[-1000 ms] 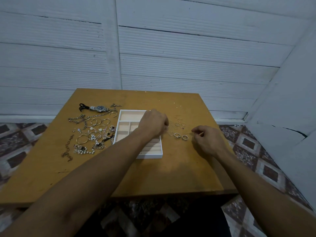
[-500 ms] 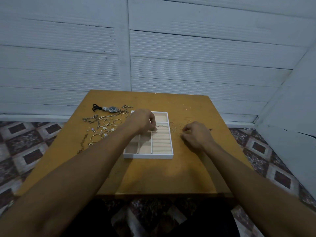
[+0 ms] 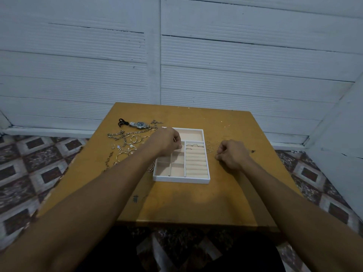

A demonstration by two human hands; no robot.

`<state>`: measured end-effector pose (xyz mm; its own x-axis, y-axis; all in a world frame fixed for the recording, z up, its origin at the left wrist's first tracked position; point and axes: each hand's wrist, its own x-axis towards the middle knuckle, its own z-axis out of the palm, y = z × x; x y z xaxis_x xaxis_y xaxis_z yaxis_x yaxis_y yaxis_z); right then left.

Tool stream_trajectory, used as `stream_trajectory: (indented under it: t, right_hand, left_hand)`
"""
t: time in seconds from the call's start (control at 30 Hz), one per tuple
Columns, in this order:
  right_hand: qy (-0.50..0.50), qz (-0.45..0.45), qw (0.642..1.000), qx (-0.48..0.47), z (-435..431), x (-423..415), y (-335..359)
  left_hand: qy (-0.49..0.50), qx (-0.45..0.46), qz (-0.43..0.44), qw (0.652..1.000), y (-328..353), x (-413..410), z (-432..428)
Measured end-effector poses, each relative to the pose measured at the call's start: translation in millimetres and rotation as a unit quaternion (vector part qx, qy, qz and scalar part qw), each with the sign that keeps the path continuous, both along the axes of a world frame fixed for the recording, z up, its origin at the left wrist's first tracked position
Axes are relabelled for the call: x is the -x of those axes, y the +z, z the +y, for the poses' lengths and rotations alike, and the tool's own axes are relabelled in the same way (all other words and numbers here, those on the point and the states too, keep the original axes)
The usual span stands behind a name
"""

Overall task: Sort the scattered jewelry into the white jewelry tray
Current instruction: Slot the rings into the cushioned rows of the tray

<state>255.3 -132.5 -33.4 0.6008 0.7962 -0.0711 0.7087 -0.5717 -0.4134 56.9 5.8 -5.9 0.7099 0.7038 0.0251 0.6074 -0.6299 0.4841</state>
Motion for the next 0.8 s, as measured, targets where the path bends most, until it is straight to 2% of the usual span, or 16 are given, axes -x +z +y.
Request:
stream_trajectory:
  t: [0.2,0.43,0.63,0.8]
  right_hand:
    - [0.061,0.097,0.991,-0.068,-6.6,2.9,10.3]
    - [0.098,0.156,0.977,-0.104,-25.9,5.6,22.4]
    - [0.092,0.192,0.971,-0.112,-36.8,0.9,23.3]
    - [0.094,0.185,0.973,-0.099,-39.8,-2.7,18.6]
  left_hand:
    - [0.003,-0.015,-0.026,1.0,-6.3,-9.1,-2.8]
    - [0.018,0.002,-0.059,0.998,-20.2,-28.7,-12.8]
    - [0.032,-0.018,-0.072,0.997,-26.9,-42.4,-17.7]
    - [0.011,-0.05,-0.051,0.997,-32.6,-46.8,-16.0]
